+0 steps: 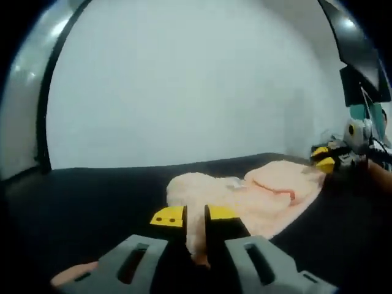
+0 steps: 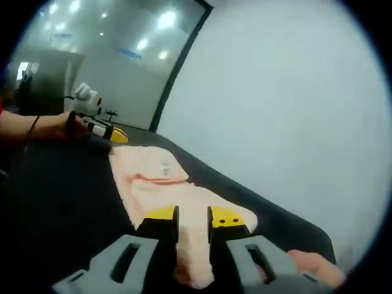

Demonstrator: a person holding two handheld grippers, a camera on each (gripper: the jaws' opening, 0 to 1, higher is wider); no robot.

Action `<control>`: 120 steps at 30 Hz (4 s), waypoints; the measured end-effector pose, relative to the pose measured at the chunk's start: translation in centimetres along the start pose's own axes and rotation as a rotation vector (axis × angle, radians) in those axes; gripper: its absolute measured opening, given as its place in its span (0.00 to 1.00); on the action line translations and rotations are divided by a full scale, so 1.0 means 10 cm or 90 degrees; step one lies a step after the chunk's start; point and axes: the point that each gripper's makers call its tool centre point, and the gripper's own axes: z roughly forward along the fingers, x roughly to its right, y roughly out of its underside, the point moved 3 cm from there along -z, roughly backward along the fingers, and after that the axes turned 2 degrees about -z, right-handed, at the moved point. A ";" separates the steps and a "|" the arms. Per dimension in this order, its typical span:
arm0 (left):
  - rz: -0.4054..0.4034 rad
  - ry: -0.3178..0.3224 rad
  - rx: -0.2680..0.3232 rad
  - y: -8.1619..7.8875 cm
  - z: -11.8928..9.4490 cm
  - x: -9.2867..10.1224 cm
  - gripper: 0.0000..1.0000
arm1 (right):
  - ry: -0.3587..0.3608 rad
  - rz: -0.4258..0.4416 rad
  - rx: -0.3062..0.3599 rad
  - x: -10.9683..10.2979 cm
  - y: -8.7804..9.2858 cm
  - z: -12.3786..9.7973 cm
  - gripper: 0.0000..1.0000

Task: Fold the towel on the table until its edges align and the towel forms a compact rectangular stack.

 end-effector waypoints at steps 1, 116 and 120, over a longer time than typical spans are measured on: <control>-0.012 0.006 0.023 -0.06 0.05 -0.03 0.15 | 0.003 -0.009 -0.014 -0.01 0.04 0.01 0.16; 0.210 -0.027 -0.116 -0.18 0.56 0.25 0.27 | 0.163 0.083 -0.053 0.47 0.21 0.01 0.14; 0.299 0.009 -0.207 0.35 0.35 0.19 0.27 | 0.165 0.086 -0.053 0.47 0.22 0.04 0.14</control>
